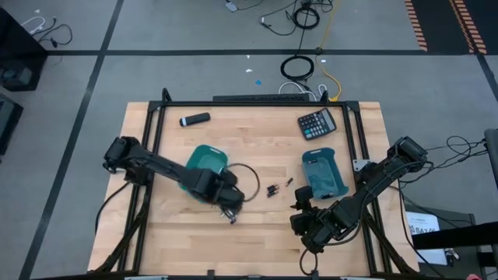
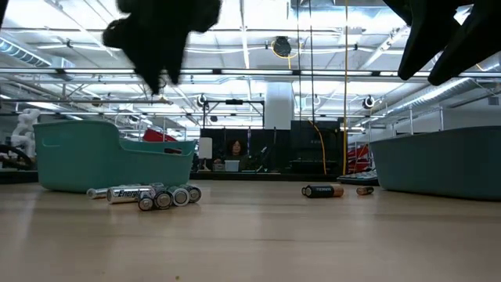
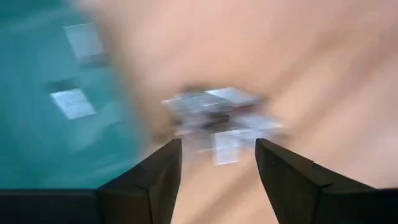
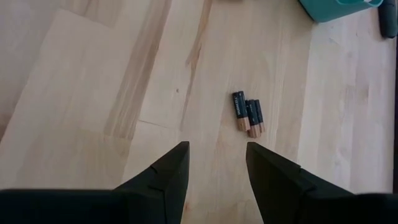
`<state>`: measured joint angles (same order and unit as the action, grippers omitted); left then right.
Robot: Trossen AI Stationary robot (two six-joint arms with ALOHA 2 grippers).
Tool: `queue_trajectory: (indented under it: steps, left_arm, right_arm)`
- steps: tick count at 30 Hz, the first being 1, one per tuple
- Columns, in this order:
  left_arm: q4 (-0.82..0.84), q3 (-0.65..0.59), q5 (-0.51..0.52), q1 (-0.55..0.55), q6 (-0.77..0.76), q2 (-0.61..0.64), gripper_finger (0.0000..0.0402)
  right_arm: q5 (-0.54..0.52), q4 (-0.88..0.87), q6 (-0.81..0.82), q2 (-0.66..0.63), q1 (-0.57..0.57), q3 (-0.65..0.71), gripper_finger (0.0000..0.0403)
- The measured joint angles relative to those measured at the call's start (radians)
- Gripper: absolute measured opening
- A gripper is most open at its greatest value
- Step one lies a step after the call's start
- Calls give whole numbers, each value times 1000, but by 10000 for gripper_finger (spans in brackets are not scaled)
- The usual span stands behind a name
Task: Sort batteries
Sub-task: Put the white battery into the green bin
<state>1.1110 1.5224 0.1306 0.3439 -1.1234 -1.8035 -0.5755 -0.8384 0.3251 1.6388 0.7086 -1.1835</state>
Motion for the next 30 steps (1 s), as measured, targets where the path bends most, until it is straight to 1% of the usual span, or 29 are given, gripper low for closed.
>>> queue_trajectory:
  steps: [3,5,12,15,19,22,26,30]
  left_arm:
    - [-142,2,-1,40,-43,-29,198]
    - [-165,1,-3,64,-59,-64,190]
    - [-160,1,-7,107,-128,-189,166]
    - [-159,1,-35,112,-156,-220,164]
    - [-154,1,-44,117,-203,-232,164]
    - [-141,1,-73,117,-242,-233,164]
    - [-121,-2,-78,117,-339,-237,164]
    - [-132,-34,-78,107,-441,-237,164]
  right_arm:
    - [0,0,2,0,0,0,150]
    - [0,1,4,0,0,0,150]
    - [0,5,7,0,0,0,150]
    - [0,5,7,0,0,0,150]
    - [0,4,4,0,0,0,150]
    - [0,4,4,0,0,0,150]
    - [0,6,4,0,0,0,150]
    - [0,15,4,0,0,0,150]
